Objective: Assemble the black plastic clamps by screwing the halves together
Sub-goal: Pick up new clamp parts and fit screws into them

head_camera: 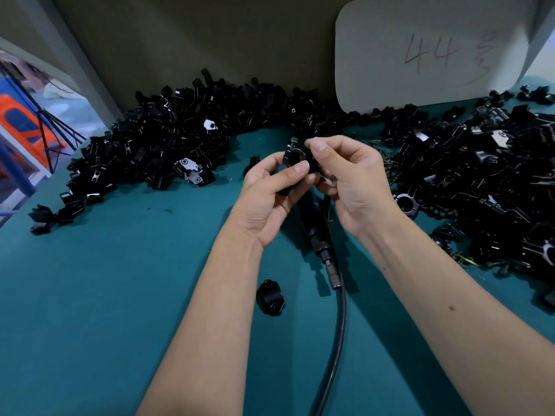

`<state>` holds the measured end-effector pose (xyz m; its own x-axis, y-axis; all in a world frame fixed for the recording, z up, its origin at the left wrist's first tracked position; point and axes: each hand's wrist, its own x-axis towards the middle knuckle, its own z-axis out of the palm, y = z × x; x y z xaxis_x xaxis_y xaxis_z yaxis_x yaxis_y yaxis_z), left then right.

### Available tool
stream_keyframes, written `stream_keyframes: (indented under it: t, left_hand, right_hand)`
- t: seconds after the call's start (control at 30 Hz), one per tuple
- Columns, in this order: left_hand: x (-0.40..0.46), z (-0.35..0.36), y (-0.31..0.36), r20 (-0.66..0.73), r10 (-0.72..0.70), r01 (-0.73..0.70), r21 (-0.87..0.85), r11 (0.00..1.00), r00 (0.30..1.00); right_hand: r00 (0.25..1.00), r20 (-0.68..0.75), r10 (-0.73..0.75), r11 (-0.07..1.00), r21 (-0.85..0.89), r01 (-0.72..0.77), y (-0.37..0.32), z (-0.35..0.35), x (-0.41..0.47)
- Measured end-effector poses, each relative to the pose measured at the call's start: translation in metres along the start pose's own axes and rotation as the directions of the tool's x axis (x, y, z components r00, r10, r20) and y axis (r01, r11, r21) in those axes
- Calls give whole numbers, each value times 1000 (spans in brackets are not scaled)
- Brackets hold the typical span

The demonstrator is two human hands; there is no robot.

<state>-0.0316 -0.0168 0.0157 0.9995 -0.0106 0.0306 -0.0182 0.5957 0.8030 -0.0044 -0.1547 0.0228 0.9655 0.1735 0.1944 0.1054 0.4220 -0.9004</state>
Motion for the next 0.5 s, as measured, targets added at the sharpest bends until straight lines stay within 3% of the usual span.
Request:
stream_keyframes:
  t: [0.1,0.27,0.4,0.5]
  left_hand:
    - [0,-1,-2,6,4,-5,31,999,1000]
    - [1,-4,1,-23,13,-14,-15,1000,1000]
    - [1,-8,0,-17,16,-16,44,999,1000]
    - [0,-8,-2,-16,19,-18,52,998,1000]
  right_hand:
    - [999,-46,2,997,-72,-5,2,1,1]
    - [997,54,60,995,79,-64,0,-5,1]
    - [997,-44,57,998,-19,-58,3,0,1]
    - [999,1,53,998,-19,-53,4,-4,1]
